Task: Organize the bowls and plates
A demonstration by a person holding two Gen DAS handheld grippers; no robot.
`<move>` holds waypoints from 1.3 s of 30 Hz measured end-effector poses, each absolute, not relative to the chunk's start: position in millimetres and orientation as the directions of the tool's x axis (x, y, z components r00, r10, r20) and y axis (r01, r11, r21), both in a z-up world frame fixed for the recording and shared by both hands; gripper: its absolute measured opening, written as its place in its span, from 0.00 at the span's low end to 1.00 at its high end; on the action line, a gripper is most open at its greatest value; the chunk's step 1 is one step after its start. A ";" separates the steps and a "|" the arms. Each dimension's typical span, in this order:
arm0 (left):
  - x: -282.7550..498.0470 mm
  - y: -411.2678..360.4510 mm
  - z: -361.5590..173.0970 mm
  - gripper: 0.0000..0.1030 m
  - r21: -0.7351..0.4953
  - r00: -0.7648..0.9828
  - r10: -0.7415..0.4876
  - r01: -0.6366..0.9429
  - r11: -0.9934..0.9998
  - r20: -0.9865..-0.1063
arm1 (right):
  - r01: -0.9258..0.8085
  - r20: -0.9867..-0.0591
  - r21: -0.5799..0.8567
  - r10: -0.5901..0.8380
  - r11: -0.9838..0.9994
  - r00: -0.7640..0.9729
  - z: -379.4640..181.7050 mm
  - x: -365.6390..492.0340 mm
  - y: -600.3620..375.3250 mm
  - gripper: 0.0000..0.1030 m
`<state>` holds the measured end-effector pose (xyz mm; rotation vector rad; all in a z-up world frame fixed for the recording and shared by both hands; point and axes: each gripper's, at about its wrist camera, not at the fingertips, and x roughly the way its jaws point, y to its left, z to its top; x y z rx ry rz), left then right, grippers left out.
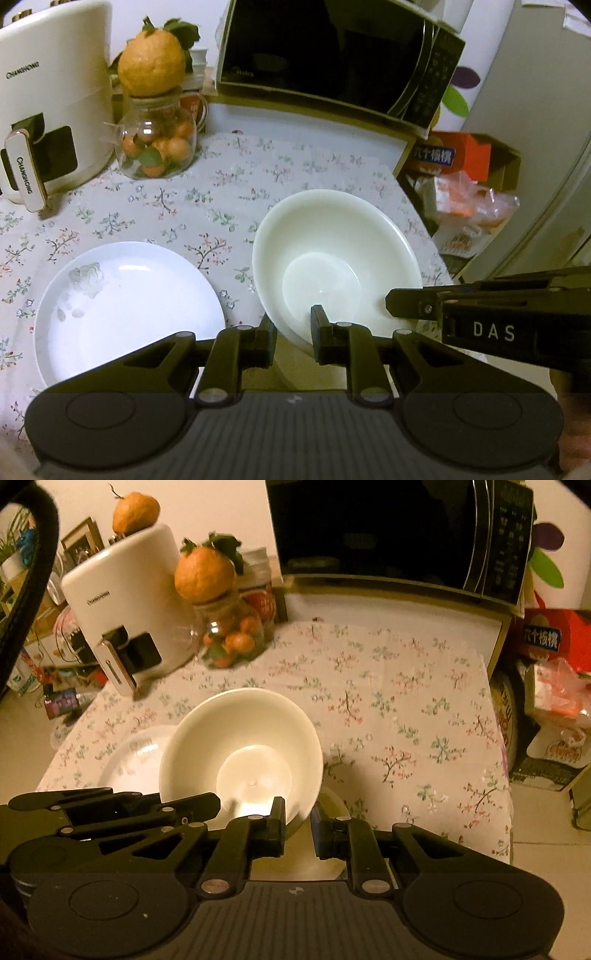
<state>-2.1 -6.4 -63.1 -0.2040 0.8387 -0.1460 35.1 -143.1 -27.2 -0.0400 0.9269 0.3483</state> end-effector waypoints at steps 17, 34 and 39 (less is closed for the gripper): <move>0.7 -20.2 -80.8 0.20 -0.184 0.608 -0.208 0.102 0.978 -0.766 | -0.283 -0.849 0.126 0.251 0.951 0.465 -50.2 46.7 -152.3 0.15; 3.8 -28.9 -96.1 0.24 -0.094 0.568 -0.152 0.131 0.987 -0.809 | -0.309 -0.873 0.109 0.240 0.945 0.425 -62.3 42.5 -151.2 0.15; 6.7 -29.2 -98.1 0.29 -0.093 0.561 -0.159 0.144 0.985 -0.812 | -0.306 -0.883 0.081 0.211 0.949 0.420 -67.2 43.2 -152.2 0.17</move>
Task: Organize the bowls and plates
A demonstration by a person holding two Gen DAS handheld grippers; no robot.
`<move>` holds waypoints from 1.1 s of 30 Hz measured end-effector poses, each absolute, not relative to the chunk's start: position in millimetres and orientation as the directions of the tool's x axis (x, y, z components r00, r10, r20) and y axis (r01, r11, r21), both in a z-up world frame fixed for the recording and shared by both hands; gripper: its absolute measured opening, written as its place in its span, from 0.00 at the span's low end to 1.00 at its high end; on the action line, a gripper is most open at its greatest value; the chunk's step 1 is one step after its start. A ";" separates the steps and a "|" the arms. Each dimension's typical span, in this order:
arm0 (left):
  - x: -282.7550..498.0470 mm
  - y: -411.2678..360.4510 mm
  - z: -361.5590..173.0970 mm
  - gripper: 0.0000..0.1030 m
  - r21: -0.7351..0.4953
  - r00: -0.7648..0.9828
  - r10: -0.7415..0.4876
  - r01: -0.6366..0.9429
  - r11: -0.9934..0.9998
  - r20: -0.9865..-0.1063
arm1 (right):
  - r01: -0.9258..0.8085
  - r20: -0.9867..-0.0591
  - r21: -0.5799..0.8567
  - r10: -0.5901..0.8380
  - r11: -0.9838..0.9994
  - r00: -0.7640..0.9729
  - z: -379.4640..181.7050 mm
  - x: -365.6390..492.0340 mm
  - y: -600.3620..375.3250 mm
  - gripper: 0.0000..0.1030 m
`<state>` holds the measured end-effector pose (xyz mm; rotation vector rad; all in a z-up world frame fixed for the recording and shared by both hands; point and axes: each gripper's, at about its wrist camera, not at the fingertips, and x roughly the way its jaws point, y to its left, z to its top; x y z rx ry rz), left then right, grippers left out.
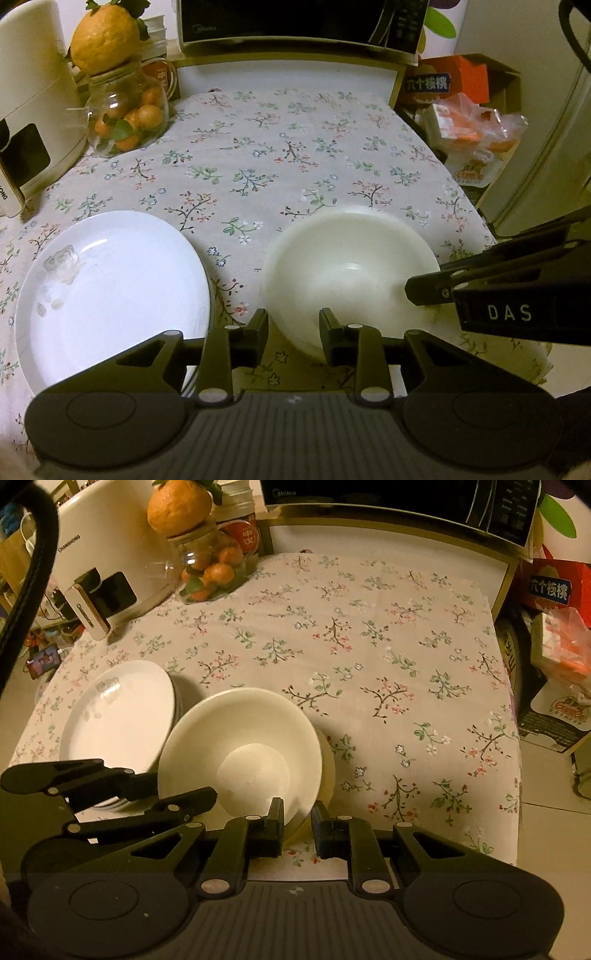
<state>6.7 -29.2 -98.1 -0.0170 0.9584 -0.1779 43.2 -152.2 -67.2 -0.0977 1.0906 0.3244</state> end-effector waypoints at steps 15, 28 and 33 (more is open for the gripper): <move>7.1 -12.3 -85.7 0.42 -0.162 0.584 -0.181 0.084 0.983 -0.791 | -0.274 -0.865 0.088 0.210 0.958 0.456 -58.8 45.2 -162.1 0.34; 8.6 -12.6 -89.6 0.53 -0.193 0.574 -0.198 0.071 0.979 -0.794 | -0.232 -0.864 0.123 0.219 0.965 0.453 -62.9 47.7 -164.3 0.59; 11.4 -10.1 -93.3 0.63 -0.188 0.568 -0.184 0.051 0.981 -0.802 | -0.208 -0.867 0.122 0.206 0.971 0.455 -65.5 48.7 -167.0 0.65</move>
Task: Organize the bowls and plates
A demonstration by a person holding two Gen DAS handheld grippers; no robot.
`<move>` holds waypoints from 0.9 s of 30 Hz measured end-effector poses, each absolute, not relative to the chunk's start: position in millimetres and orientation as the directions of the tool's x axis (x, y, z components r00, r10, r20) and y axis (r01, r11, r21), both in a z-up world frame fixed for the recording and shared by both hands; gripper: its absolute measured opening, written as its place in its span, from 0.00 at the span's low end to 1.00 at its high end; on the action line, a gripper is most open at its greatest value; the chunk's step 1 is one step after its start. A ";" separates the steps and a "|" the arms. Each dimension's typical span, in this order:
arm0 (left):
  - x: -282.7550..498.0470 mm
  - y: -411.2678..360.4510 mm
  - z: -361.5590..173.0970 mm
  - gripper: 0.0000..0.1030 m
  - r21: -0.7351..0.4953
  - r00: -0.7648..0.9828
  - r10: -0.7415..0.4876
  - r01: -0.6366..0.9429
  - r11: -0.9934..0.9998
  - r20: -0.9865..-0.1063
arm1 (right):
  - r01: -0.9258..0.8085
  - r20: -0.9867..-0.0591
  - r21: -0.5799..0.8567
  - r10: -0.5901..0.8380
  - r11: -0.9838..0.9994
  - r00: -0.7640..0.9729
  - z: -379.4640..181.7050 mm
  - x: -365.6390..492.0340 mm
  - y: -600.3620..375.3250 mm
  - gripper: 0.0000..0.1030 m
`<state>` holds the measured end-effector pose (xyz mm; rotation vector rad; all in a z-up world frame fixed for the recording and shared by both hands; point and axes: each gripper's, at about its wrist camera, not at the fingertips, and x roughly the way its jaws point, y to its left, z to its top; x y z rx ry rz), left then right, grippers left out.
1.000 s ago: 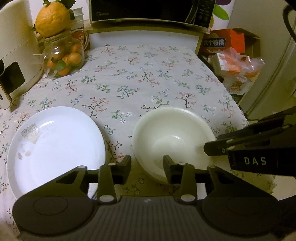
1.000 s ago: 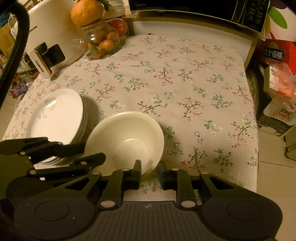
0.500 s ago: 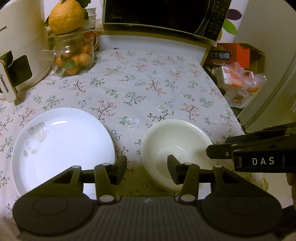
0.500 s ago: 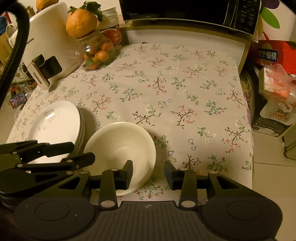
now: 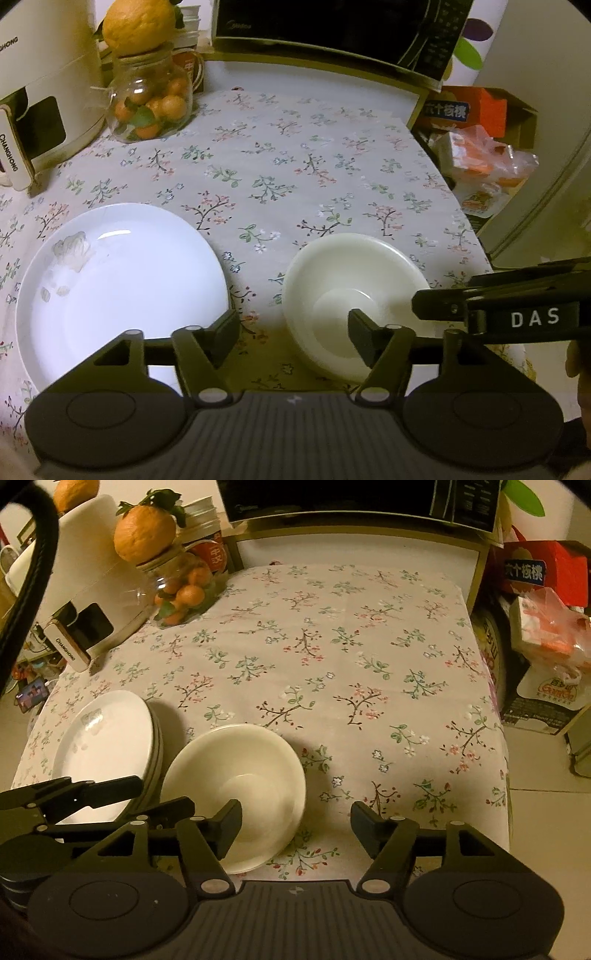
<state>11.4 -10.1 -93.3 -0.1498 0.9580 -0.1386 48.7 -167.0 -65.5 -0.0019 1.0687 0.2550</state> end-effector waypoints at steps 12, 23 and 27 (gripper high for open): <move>17.1 -3.4 -96.4 0.53 -0.250 0.561 -0.227 0.036 0.968 -0.796 | -0.154 -0.867 0.189 0.239 0.970 0.438 -72.2 52.6 -173.1 0.66; 26.6 3.4 -106.8 0.36 -0.309 0.535 -0.261 -0.001 0.951 -0.804 | -0.109 -0.874 0.226 0.251 0.968 0.417 -81.5 56.1 -176.8 0.58; 28.7 2.5 -113.8 0.29 -0.319 0.518 -0.269 -0.007 0.948 -0.812 | -0.098 -0.884 0.235 0.255 0.967 0.393 -91.0 57.9 -175.1 0.46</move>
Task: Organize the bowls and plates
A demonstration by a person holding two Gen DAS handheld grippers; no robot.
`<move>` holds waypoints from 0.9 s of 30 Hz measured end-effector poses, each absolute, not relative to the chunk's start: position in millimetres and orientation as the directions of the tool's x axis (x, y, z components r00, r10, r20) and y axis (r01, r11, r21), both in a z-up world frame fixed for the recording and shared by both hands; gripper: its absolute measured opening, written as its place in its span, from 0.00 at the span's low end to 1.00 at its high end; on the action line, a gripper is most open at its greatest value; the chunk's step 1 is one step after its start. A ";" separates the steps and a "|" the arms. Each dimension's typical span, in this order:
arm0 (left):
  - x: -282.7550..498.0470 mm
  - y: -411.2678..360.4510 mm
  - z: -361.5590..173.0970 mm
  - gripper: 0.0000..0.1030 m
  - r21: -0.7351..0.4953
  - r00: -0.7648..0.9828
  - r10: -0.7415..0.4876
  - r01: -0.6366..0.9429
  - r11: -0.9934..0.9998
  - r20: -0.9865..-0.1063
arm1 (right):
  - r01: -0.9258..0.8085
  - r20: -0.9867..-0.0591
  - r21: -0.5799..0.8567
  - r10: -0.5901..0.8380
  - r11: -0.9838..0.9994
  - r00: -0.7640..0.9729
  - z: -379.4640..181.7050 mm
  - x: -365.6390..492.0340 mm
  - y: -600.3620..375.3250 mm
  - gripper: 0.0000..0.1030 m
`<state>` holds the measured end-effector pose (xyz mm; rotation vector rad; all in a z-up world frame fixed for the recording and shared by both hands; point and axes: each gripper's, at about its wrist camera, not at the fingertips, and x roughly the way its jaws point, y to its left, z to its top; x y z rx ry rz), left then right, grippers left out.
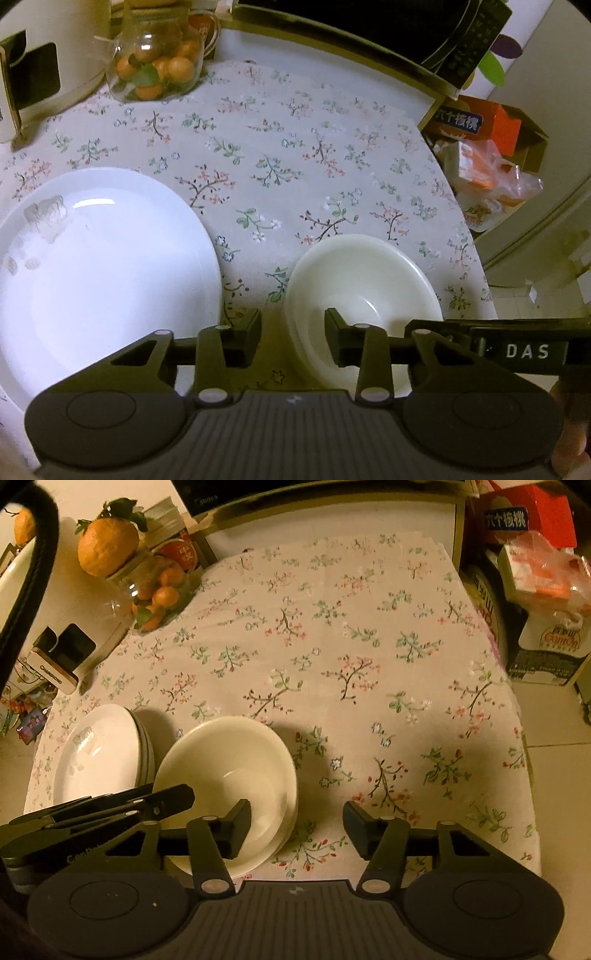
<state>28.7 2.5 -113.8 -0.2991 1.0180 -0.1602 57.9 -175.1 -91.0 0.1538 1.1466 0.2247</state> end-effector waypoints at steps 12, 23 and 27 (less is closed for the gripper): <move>26.9 1.8 -114.9 0.14 -0.341 0.505 -0.287 -0.014 0.940 -0.814 | -0.095 -0.891 0.243 0.261 0.965 0.372 -98.6 56.8 -169.0 0.12; 21.3 4.7 -96.5 0.14 -0.321 0.565 -0.256 -0.015 0.947 -0.784 | -0.131 -0.858 0.211 0.247 0.969 0.451 -75.5 55.5 -161.6 0.11; 18.1 8.1 -83.4 0.14 -0.300 0.613 -0.229 -0.014 0.954 -0.756 | -0.163 -0.824 0.185 0.243 0.969 0.512 -60.1 54.3 -152.3 0.11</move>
